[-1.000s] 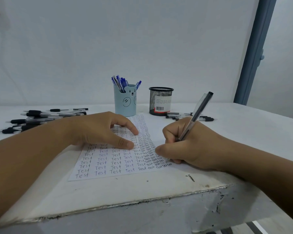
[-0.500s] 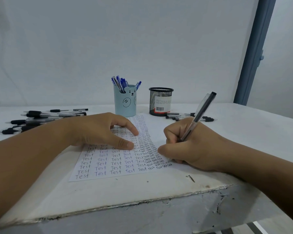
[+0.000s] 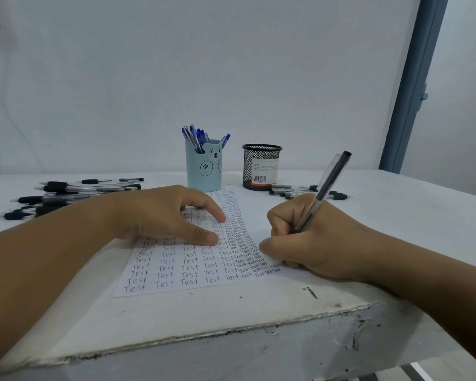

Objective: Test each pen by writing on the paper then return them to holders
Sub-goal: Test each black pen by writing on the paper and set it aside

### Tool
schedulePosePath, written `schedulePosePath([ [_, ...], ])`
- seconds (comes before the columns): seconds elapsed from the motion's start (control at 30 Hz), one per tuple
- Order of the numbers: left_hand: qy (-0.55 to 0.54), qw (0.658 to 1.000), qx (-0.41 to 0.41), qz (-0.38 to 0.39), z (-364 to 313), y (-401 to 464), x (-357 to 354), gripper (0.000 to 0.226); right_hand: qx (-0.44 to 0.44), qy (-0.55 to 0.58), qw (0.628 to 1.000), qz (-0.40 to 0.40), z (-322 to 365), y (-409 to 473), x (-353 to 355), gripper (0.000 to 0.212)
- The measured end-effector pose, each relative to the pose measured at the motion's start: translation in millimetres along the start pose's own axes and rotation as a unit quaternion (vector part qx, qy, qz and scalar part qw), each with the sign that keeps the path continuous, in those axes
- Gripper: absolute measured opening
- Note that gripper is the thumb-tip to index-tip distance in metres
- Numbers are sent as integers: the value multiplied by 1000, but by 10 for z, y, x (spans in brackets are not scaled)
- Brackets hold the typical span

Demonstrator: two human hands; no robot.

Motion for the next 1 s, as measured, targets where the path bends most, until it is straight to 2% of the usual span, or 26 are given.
schedulePosePath([
  [0.4,-2,1000,0,-1,-2,-1,-1,72,9,16,1000,1,-16,21,10,46],
  [0.6,-1,1000,0,1,9,8,2,74,22,-1,1000,1,-23,30,0,35],
  [0.67,-4,1000,0,0,8,2,1,74,18,4,1000,4,-40,45,4,39],
  [0.9,-14,1000,2,-5,37,0,3,75,-24,190,981,-11,-62,58,50,57],
  [0.93,-17,1000,0,-6,30,-1,5,74,-20,200,980,-16,-66,74,58,54],
  [1.0,-18,1000,-5,-8,10,-4,4,72,2,171,985,-37,-47,97,87,36],
])
Point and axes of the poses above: each hand's wrist, its own y-axis towards the middle knuckle, its own x-axis out of the back of the hand, z = x × y, the point moved 5 cm from there along y, towards the middle knuckle, and after that the axes turned 13 degrees about -x, right-handed, at the moved point
